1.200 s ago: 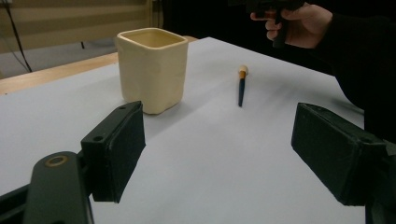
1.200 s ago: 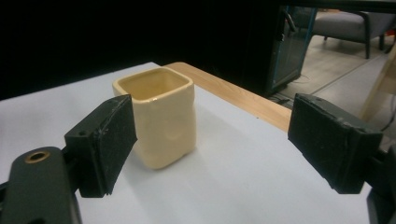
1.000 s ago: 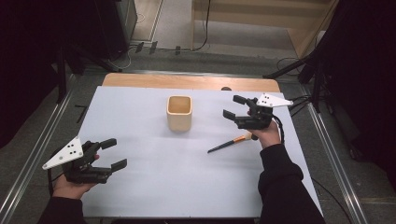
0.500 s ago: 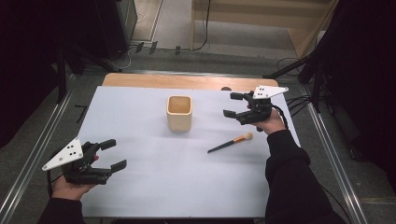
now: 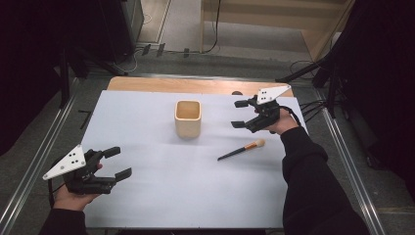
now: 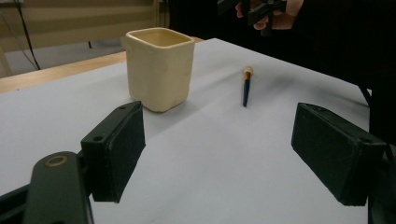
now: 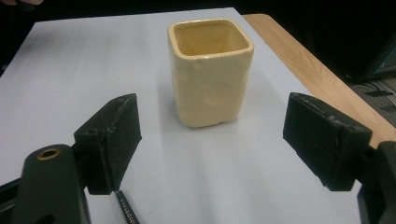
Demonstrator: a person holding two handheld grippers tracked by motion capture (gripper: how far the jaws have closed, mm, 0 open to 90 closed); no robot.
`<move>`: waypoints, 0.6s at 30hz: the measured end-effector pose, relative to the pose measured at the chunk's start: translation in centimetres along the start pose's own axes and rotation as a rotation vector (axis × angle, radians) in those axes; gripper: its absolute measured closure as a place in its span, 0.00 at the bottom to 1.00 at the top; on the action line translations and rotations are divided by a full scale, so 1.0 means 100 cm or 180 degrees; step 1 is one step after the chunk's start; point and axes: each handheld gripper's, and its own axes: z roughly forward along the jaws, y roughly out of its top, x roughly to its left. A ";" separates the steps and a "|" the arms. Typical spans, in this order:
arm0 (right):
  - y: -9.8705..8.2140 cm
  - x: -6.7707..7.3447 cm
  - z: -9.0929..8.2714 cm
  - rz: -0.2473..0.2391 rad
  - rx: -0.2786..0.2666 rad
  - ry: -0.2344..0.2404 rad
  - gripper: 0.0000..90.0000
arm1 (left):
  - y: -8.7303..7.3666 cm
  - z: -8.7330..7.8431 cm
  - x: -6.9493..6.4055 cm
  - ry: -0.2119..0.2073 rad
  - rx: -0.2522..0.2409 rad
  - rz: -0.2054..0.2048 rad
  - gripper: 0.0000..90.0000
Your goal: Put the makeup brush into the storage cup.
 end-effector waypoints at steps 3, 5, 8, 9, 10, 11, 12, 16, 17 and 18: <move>0.000 -0.002 -0.003 0.0033 -0.0048 -0.0038 0.20 | 0.000 0.001 0.001 -0.0001 -0.0003 -0.0018 0.20; -0.001 -0.004 -0.007 0.0044 -0.0055 -0.0014 0.20 | 0.000 0.001 0.002 0.0004 0.0004 -0.0024 0.20; -0.002 -0.006 -0.008 -0.0032 0.0145 0.0013 0.21 | 0.000 0.001 0.001 -0.0007 0.0003 -0.0019 0.20; -0.002 -0.006 -0.008 -0.0075 0.0255 0.0032 0.21 | 0.000 0.001 0.000 -0.0010 0.0012 -0.0010 0.20; 0.000 -0.006 -0.008 -0.0112 0.0372 0.0043 0.21 | 0.001 0.002 0.000 -0.0012 0.0027 0.0002 0.20; 0.002 -0.005 -0.008 -0.0179 0.0462 0.0046 0.22 | 0.001 0.002 0.000 -0.0012 0.0027 0.0002 0.20; 0.006 -0.005 -0.007 -0.0236 0.0576 0.0073 0.22 | 0.001 0.002 -0.001 -0.0019 0.0032 0.0011 0.20; 0.011 -0.004 -0.007 -0.0360 0.0786 0.0130 0.22 | 0.000 0.001 -0.001 -0.0025 0.0013 -0.0008 0.20; 0.012 -0.004 -0.007 -0.0407 0.0825 0.0110 0.22 | 0.001 0.001 -0.001 -0.0030 -0.0003 -0.0006 0.20; 0.014 -0.004 -0.007 -0.0446 0.0874 0.0115 0.21 | 0.001 0.002 -0.002 -0.0034 -0.0013 0.0000 0.20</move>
